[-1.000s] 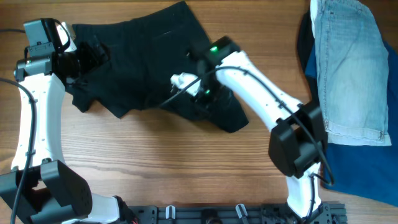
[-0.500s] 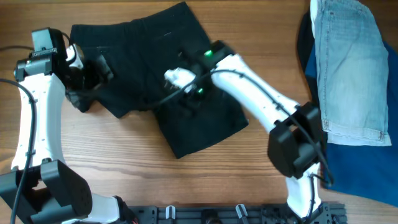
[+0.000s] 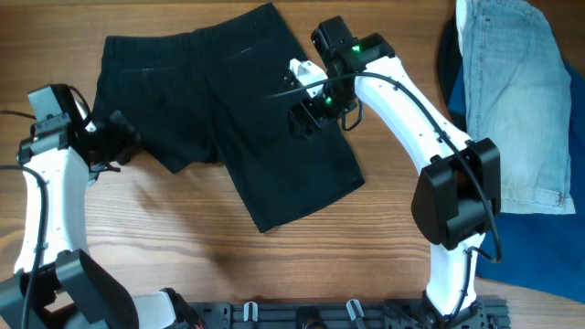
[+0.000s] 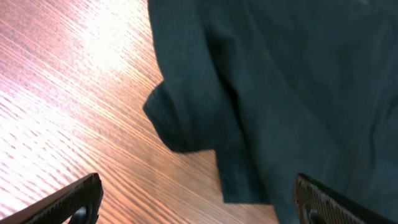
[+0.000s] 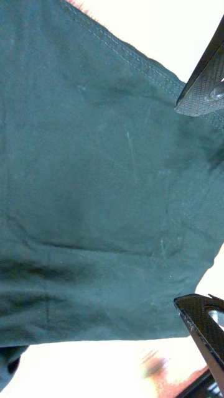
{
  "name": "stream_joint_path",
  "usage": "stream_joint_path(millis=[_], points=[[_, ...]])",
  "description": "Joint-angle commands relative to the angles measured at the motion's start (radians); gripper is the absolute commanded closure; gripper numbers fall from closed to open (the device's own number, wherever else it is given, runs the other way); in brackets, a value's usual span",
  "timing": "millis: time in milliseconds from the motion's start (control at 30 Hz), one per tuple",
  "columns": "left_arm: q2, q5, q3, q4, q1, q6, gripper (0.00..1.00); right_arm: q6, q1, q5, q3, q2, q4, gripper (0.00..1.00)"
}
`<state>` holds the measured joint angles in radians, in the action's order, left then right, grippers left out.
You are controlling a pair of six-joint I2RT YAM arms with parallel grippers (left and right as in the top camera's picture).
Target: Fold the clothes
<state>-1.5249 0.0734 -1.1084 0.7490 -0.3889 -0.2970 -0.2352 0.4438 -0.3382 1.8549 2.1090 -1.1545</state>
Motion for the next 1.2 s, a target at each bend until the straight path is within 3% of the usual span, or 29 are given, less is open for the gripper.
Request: stream_joint_path(millis=[0,67,167,233,300,400,433,567,667,700,767,1000,1067,1133,1167], points=[[0.002,-0.016,0.064,-0.11,-0.027,0.114,0.02,0.01,0.005,0.002,0.006,-0.014,0.002,0.07],[-0.014,-0.015,0.08,-0.16,-0.038,0.177,0.04,0.01,0.005,0.002,0.005,-0.014,0.002,0.07],[-0.105,-0.015,0.082,-0.206,-0.042,0.193,0.2,0.01,0.005,0.002,0.005,-0.014,0.006,0.07],[-0.188,-0.015,0.082,-0.228,-0.042,0.185,0.5,0.01,0.005,0.002,0.005,-0.014,0.006,0.06],[-0.223,-0.015,0.082,-0.224,-0.042,0.185,0.62,0.01,0.005,0.002,0.005,-0.014,0.01,0.07],[-0.224,-0.016,0.082,-0.22,-0.042,0.173,0.93,0.01,0.005,0.002,0.005,-0.014,0.023,0.04],[-0.224,-0.016,0.081,-0.221,-0.042,0.152,0.96,0.01,0.005,0.002,0.005,-0.014,0.026,0.04],[-0.196,-0.001,0.023,-0.117,-0.039,0.094,0.96,0.006,0.004,0.004,0.004,-0.014,0.034,0.04],[-0.125,0.092,-0.157,0.247,-0.032,0.045,0.96,0.006,0.005,0.006,0.004,-0.014,0.037,0.03],[-0.097,0.183,-0.223,0.404,-0.032,0.006,0.96,0.019,0.005,0.006,0.004,-0.014,0.032,0.03],[-0.064,0.271,-0.251,0.533,-0.026,-0.003,0.96,0.029,0.005,0.006,0.004,-0.014,0.025,0.03],[-0.05,0.134,-0.251,0.767,0.018,0.001,0.96,0.03,0.005,0.005,0.004,-0.014,0.021,0.02],[-0.05,0.1,-0.251,0.783,0.028,0.0,0.77,0.029,0.005,0.005,0.004,-0.014,0.021,0.01],[-0.05,0.1,-0.251,0.778,0.034,0.0,0.44,0.03,0.005,0.005,0.004,-0.014,0.02,0.0],[-0.05,0.1,-0.251,0.777,0.034,0.0,0.34,0.033,0.005,0.005,0.004,-0.014,0.02,0.0]])
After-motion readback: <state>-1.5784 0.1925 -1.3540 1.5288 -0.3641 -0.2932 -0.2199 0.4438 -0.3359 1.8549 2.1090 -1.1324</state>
